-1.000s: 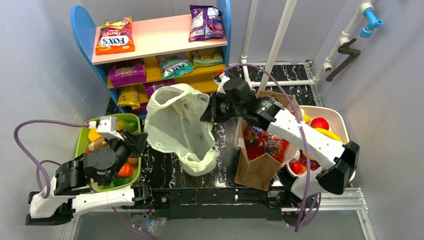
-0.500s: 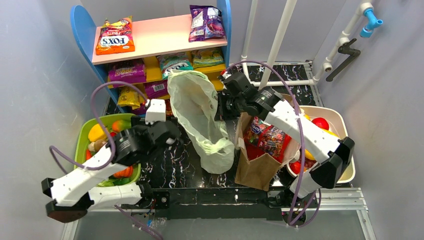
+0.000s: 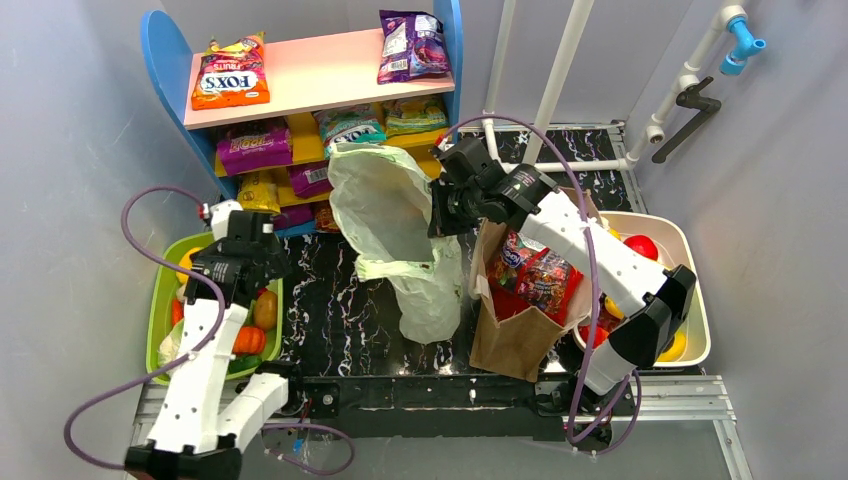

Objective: Place the food into the grocery bag and tie it

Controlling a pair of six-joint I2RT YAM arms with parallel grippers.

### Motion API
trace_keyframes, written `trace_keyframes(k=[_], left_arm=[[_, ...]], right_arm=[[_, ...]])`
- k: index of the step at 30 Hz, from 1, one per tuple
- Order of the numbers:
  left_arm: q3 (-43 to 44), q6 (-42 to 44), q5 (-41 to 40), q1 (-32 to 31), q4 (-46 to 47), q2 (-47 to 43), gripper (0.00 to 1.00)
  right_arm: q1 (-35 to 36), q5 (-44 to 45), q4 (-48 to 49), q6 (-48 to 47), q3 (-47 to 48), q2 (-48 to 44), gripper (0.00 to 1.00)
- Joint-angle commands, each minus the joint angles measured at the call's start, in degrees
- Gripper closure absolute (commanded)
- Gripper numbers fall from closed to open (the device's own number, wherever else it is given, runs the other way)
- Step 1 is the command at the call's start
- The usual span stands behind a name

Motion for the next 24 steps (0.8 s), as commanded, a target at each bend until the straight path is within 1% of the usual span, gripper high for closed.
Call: trace_keyframes(k=[1, 5, 8, 11, 15, 20, 24], left_arm=[[-3.7, 3.0, 7.9, 13.6, 5.1, -0.7, 0.02], [-6.5, -0.8, 11.9, 19.9, 9.8, 0.2, 0.02], [-7.7, -3.9, 11.1, 22.5, 12.4, 2.2, 0.02], [-9.0, -8.7, 6.4, 23.4, 14.9, 4.2, 0.02], [-9.1, -13.0, 6.2, 24.5, 17.0, 8.1, 0.02], [-10.8, -16.3, 1.9, 24.8, 22.7, 12.1, 0.02], [-13.9, -22.2, 4.4, 25.1, 28.6, 13.5, 0.02]], right_arm=[[0.2, -2.4, 1.1, -0.8, -2.2, 0.4, 0.99], [0.2, -3.3, 2.1, -0.3, -3.9, 0.6, 0.99], [0.3, -3.8, 2.3, -0.2, -4.5, 0.6, 0.99], [0.3, -3.5, 2.6, -0.3, -5.6, 0.0, 0.99], [0.3, -3.1, 2.7, -0.7, -6.5, -0.4, 0.99], [0.3, -3.2, 2.2, -1.1, -6.5, -0.1, 0.99], [0.3, -4.2, 2.1, -1.2, -6.3, 0.7, 0.99]])
